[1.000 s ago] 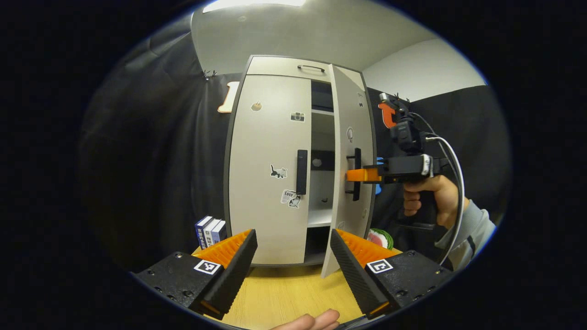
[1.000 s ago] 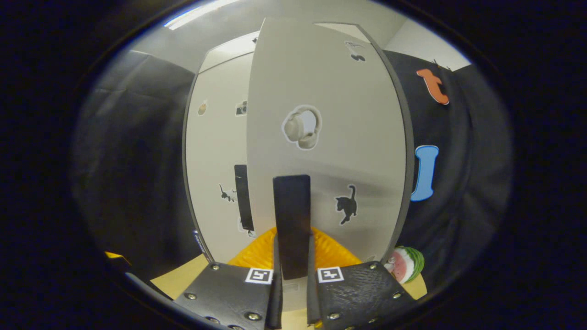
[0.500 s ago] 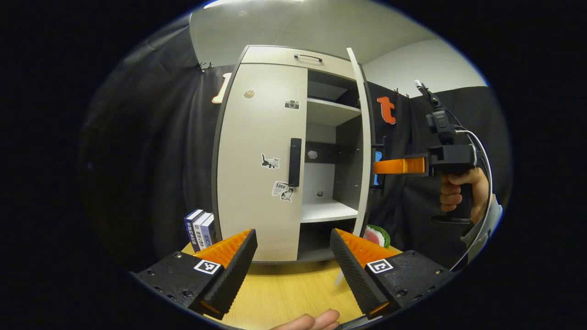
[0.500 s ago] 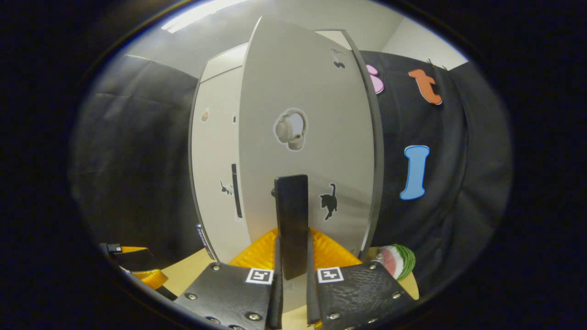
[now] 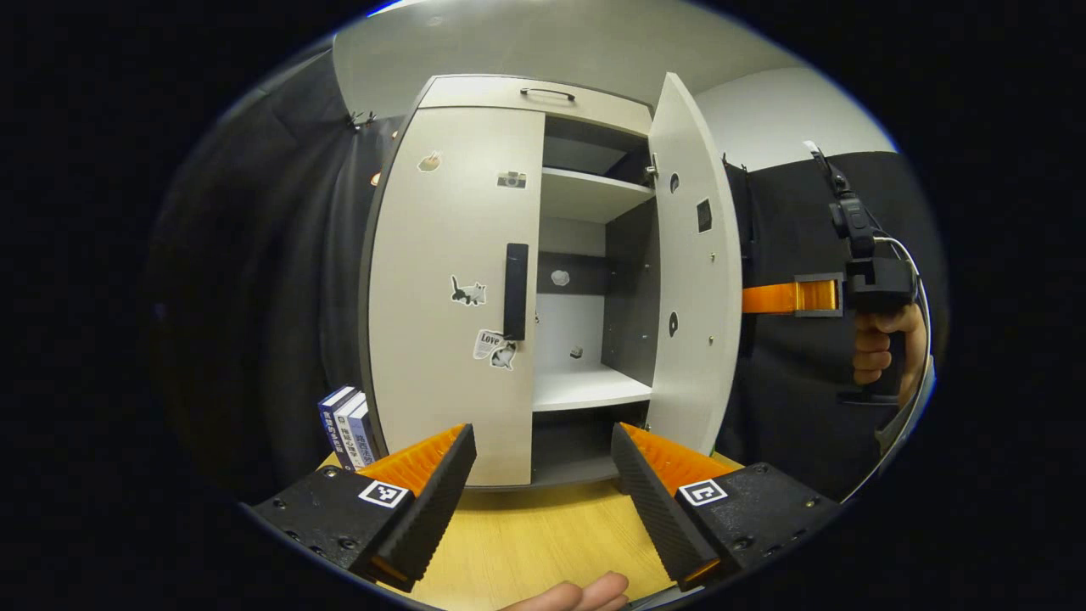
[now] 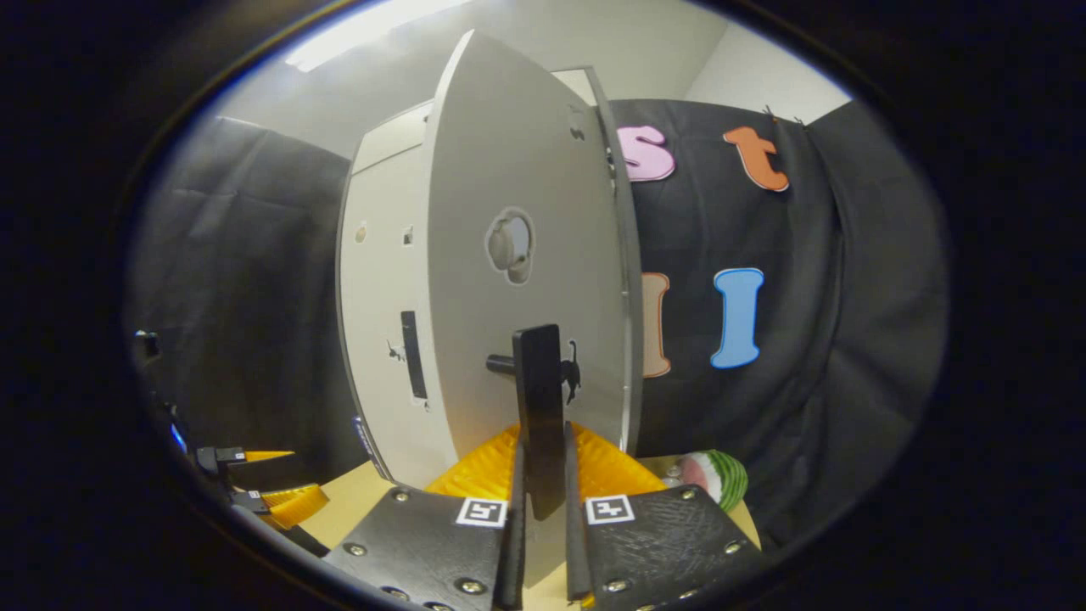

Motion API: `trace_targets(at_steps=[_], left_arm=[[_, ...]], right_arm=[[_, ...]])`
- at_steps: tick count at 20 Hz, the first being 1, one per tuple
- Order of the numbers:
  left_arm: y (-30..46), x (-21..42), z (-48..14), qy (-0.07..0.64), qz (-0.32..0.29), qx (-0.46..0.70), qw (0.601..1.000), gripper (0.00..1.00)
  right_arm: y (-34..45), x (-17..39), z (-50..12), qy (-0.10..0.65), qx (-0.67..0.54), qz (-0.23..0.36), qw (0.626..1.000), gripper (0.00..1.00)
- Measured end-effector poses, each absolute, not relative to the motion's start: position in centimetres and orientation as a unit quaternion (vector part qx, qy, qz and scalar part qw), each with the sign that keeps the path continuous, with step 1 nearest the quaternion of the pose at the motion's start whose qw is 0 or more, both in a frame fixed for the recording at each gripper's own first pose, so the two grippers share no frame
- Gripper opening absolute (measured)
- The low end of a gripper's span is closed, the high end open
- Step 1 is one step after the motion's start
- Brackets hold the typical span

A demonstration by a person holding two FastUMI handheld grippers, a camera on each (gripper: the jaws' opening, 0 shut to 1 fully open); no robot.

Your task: Open the right door of the double-door shoe cabinet with the right hand, and open the left door with the left hand.

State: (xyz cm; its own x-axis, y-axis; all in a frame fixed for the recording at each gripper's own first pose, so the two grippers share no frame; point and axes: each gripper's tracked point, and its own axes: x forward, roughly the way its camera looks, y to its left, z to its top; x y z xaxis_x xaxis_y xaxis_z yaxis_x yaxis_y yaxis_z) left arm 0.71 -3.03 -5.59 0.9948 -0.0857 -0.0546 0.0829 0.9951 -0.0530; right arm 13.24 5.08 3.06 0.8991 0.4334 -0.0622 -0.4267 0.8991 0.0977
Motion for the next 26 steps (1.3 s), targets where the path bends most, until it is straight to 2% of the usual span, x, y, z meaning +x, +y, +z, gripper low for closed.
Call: trace_targets(at_steps=[3, 4, 5, 8, 11, 12, 13, 18, 20, 22, 23, 24, 26], left_arm=[[-4.3, 1.2, -5.7, 0.031, -0.050, -0.026, 0.998, 1.00], [-4.6, 1.5, -5.7, 0.031, -0.051, -0.025, 0.998, 1.00], [-4.9, 1.6, -5.8, 0.032, -0.052, -0.024, 0.998, 1.00], [-5.3, 2.1, -6.0, 0.034, -0.053, -0.023, 0.998, 1.00], [-5.1, 2.5, -6.4, 0.039, -0.048, -0.021, 0.998, 1.00], [-4.8, 2.6, -6.5, 0.041, -0.044, -0.019, 0.998, 1.00], [-4.6, 2.7, -6.5, 0.041, -0.040, -0.017, 0.998, 1.00], [-2.3, 3.1, -5.8, 0.033, -0.009, -0.012, 0.999, 1.00], [-1.2, 3.8, -5.0, 0.026, 0.001, -0.010, 1.000, 1.00], [0.0, 4.5, -3.9, 0.022, 0.013, -0.008, 1.000, 1.00], [0.4, 4.9, -3.2, 0.015, 0.017, -0.009, 1.000, 1.00], [0.9, 5.4, -2.4, 0.009, 0.020, -0.011, 1.000, 1.00], [1.4, 6.6, -0.6, -0.007, 0.022, -0.018, 1.000, 1.00]], right_arm=[[1.4, 14.5, 2.5, 0.046, 0.035, 0.182, 0.982, 0.19], [-2.0, 12.6, 3.7, 0.037, 0.034, 0.151, 0.987, 0.19], [-2.7, 15.5, 2.4, 0.045, 0.040, 0.137, 0.989, 0.00], [-1.7, 16.1, 2.5, 0.057, 0.098, 0.184, 0.976, 0.01], [-2.4, 15.7, 2.7, 0.038, 0.062, 0.170, 0.983, 0.04], [-2.3, 15.7, 2.7, 0.038, 0.062, 0.167, 0.983, 0.00], [-2.2, 15.7, 2.8, 0.038, 0.064, 0.167, 0.983, 0.03], [-2.6, 15.4, 2.9, 0.033, 0.070, 0.157, 0.984, 0.04], [-2.6, 14.7, 3.0, 0.023, 0.063, 0.152, 0.986, 0.08], [-3.5, 13.8, 3.2, 0.010, 0.059, 0.138, 0.989, 0.07], [-4.0, 13.3, 3.3, 0.004, 0.060, 0.130, 0.990, 0.24], [-4.6, 12.6, 3.5, -0.005, 0.062, 0.121, 0.991, 0.30], [-5.7, 11.8, 4.0, -0.027, 0.053, 0.105, 0.993, 0.55]])
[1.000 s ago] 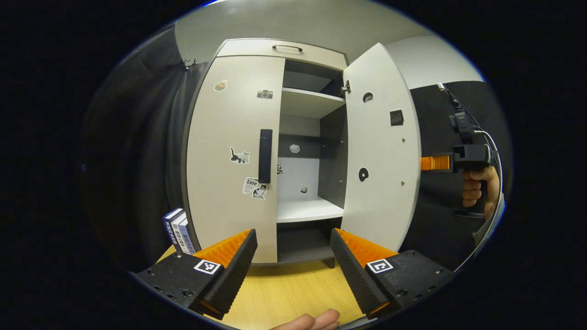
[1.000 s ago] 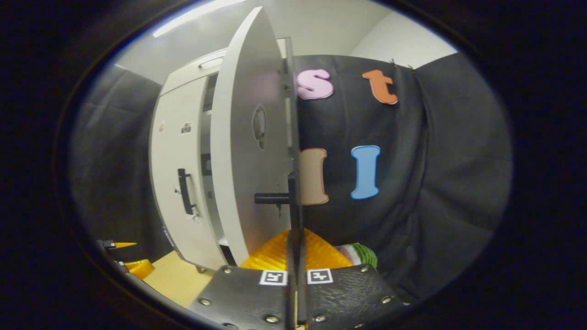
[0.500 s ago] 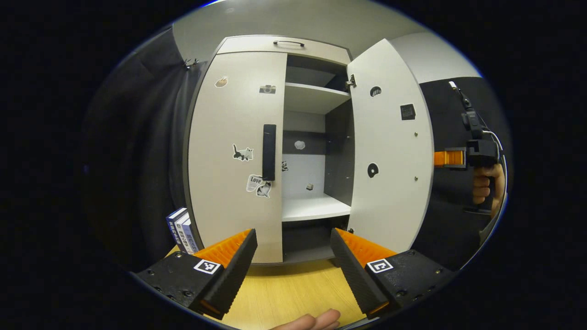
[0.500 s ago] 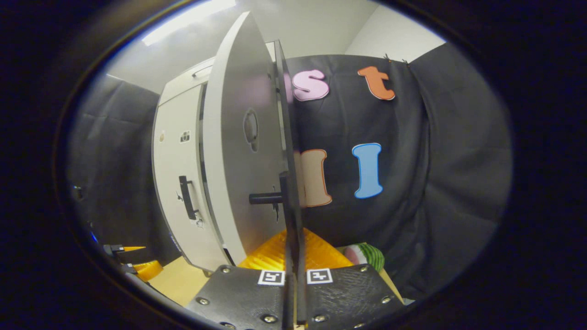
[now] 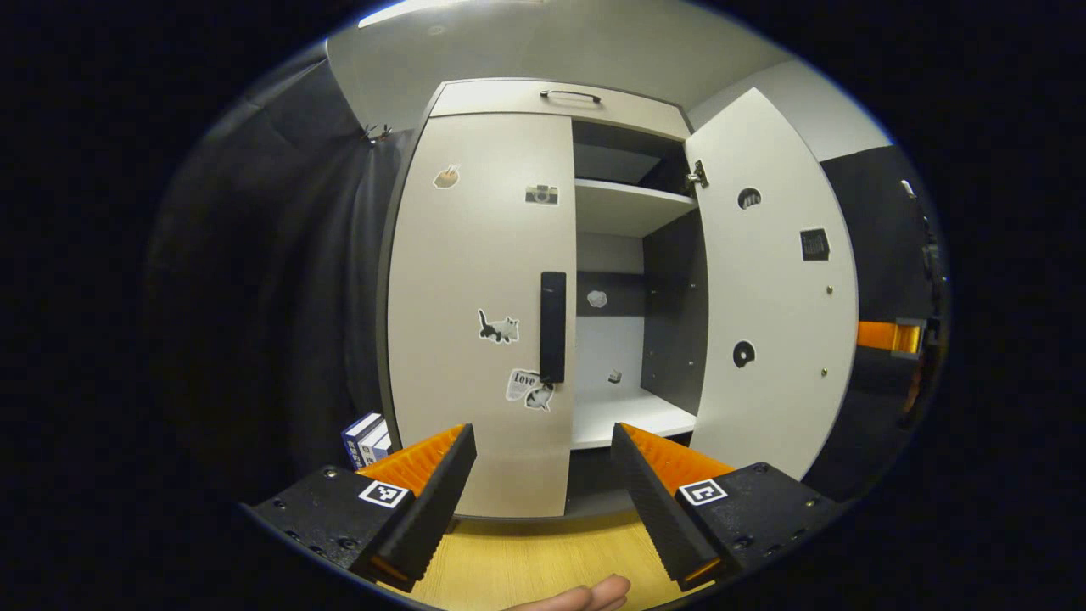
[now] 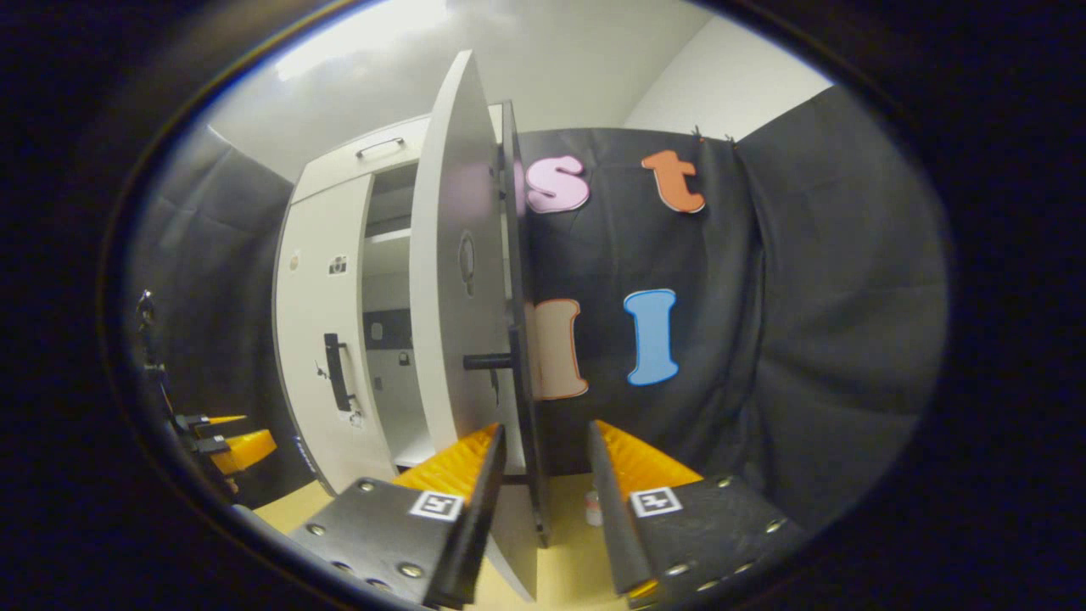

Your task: Open the right door of the double-door shoe cabinet with the right hand, and open the left door with the left hand.

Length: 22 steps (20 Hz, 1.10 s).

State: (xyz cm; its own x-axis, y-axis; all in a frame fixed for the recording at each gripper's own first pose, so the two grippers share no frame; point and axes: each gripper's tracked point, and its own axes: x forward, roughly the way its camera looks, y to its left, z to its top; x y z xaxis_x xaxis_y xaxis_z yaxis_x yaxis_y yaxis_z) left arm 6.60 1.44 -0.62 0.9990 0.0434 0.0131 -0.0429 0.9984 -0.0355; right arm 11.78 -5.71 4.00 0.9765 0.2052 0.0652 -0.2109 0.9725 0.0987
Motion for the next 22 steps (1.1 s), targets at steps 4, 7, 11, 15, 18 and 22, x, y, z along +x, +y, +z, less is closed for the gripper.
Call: trace_targets(at_steps=[4, 7, 11, 15, 18, 22], left_arm=[[1.2, 9.9, 0.9, 0.002, 0.008, -0.033, 0.999, 0.99], [1.3, 13.3, 1.2, 0.015, 0.011, -0.034, 0.999, 1.00], [2.1, 18.4, 0.8, 0.026, 0.024, -0.017, 0.999, 1.00], [3.3, 22.0, 1.6, 0.004, 0.037, -0.007, 0.999, 1.00], [3.7, 24.3, 2.1, -0.013, 0.041, 0.001, 0.999, 1.00], [3.8, 25.0, 1.8, -0.006, 0.065, 0.015, 0.998, 0.93]], right_arm=[[-6.5, 9.3, 4.3, -0.041, 0.064, 0.101, 0.992, 0.97], [-6.6, 7.6, 4.6, -0.052, 0.066, 0.105, 0.991, 0.98], [-6.0, 6.1, 4.5, -0.062, 0.047, 0.115, 0.990, 0.97], [-5.2, 5.6, 3.9, -0.057, 0.036, 0.125, 0.990, 0.98], [-4.8, 5.2, 3.0, -0.048, 0.031, 0.128, 0.990, 0.98], [-4.5, 4.0, 3.0, -0.054, 0.029, 0.135, 0.989, 0.98]])
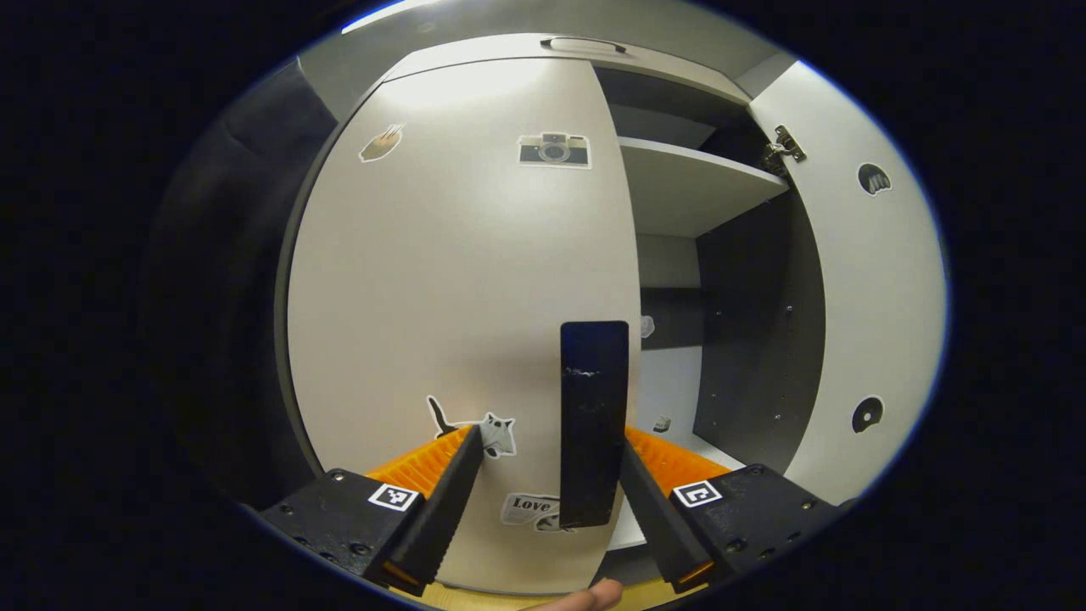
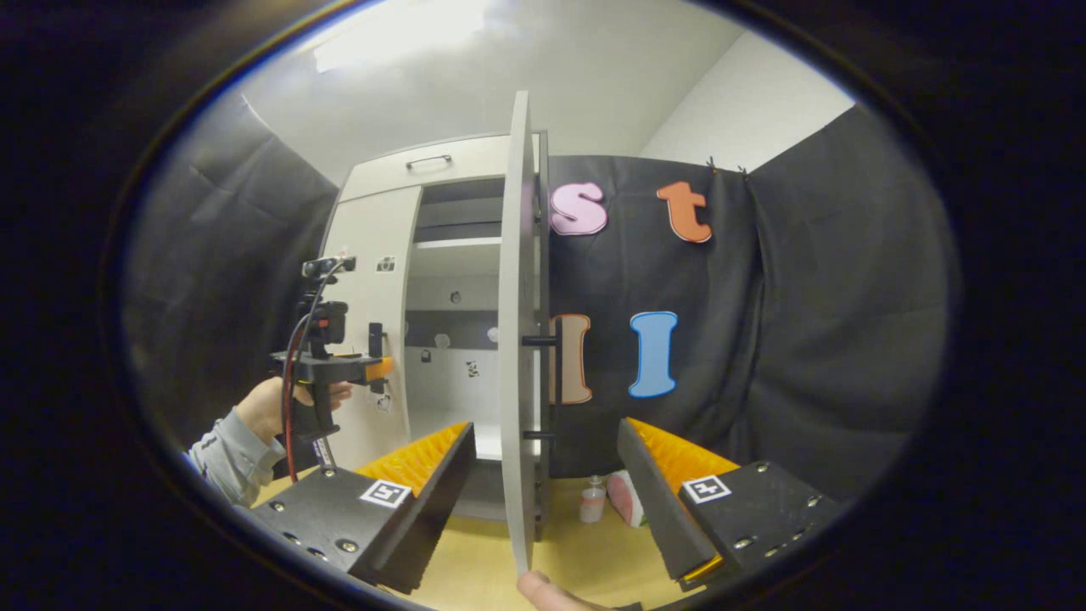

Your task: Open the right door of the double-door shoe cabinet with the right hand, and open the left door with the left hand.

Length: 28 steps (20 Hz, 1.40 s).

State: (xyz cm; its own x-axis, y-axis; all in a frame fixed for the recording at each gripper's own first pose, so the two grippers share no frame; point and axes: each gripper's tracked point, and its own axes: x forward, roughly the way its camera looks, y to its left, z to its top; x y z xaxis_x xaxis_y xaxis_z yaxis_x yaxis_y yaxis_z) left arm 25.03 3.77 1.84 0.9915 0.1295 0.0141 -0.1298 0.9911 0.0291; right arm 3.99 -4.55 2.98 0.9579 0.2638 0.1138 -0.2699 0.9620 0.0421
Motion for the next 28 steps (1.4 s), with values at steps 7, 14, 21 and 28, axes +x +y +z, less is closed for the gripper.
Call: trace_targets(at_steps=[7, 14, 21, 28], left_arm=[[3.0, 25.2, 1.6, 0.006, 0.073, 0.009, 0.997, 0.73], [1.9, 25.4, 1.0, 0.017, 0.070, 0.011, 0.997, 0.29], [2.0, 24.5, 0.8, 0.029, 0.063, 0.008, 0.998, 0.24], [2.4, 20.4, 1.1, 0.035, 0.038, -0.001, 0.999, 0.23]], right_arm=[[-4.6, 3.0, 2.6, -0.048, 0.038, 0.124, 0.990, 0.97], [-4.4, 0.8, 2.0, -0.039, 0.040, 0.114, 0.992, 1.00], [-4.6, -1.7, 2.4, -0.040, 0.050, 0.104, 0.993, 0.98], [-4.1, -4.3, 3.2, -0.053, 0.032, 0.097, 0.993, 1.00]])
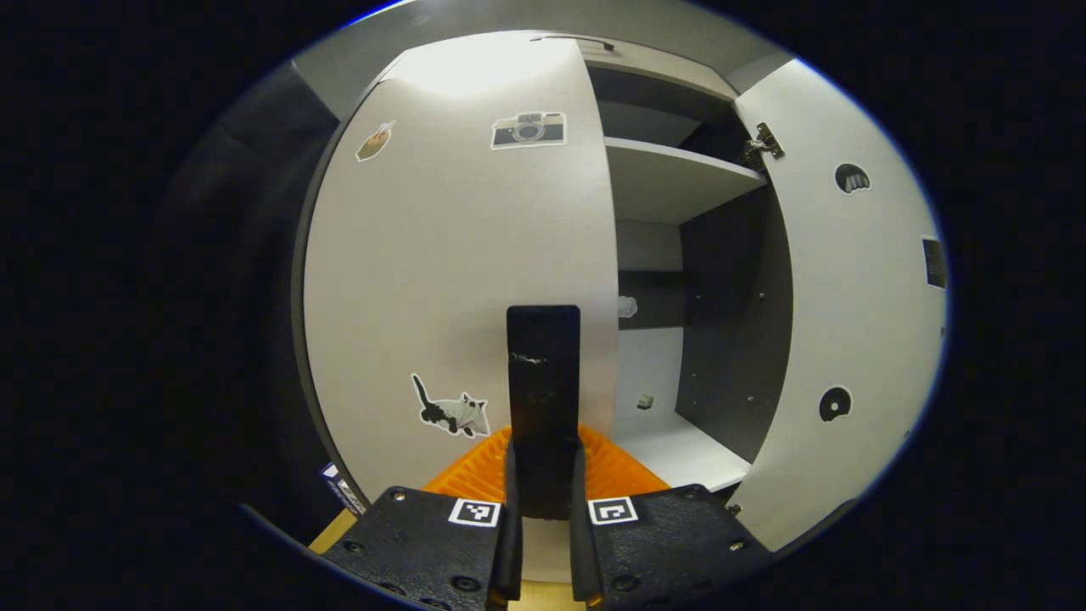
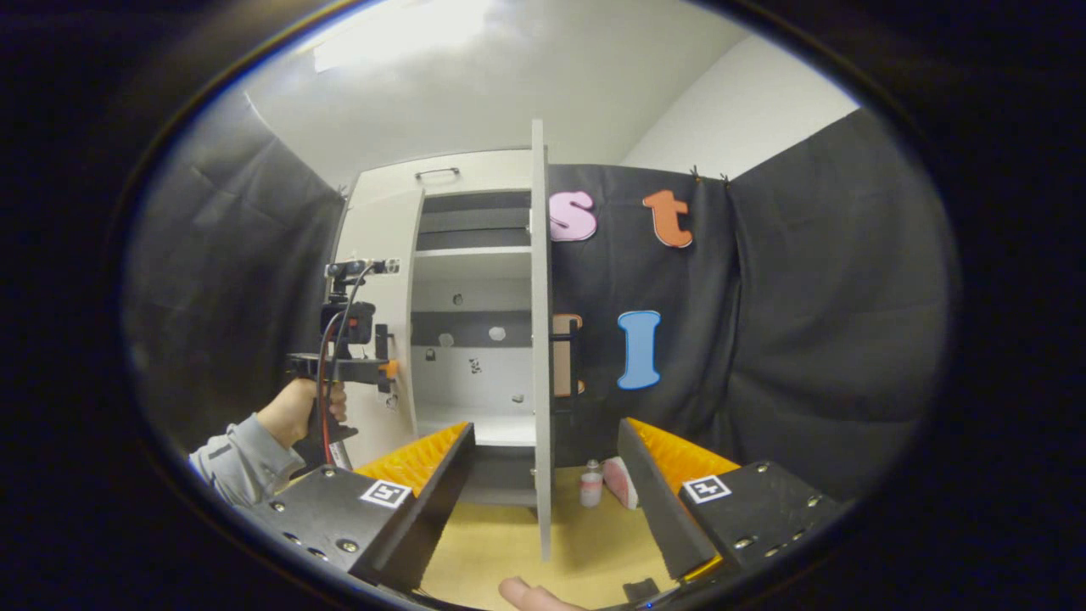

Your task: Open the right door of the double-door shoe cabinet with the right hand, and open the left door with the left hand.

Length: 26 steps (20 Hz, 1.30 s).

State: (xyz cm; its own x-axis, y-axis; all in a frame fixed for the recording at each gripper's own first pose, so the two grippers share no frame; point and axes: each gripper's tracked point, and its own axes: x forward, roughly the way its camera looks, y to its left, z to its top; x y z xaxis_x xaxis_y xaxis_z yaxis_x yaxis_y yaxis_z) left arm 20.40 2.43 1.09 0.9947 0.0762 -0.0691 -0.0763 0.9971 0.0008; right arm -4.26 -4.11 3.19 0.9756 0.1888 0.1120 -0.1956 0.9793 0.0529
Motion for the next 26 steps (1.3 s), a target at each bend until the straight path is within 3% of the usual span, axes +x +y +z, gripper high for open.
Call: trace_targets(at_steps=[7, 26], left_arm=[[3.6, 16.0, 1.3, 0.028, 0.017, -0.007, 0.999, 0.24], [9.6, 7.3, 1.8, 0.034, 0.028, 0.004, 0.999, 0.22]], right_arm=[[-2.9, -6.7, 2.5, -0.059, 0.015, 0.083, 0.995, 1.00], [1.5, -9.7, 2.1, -0.068, 0.017, 0.105, 0.992, 1.00]])
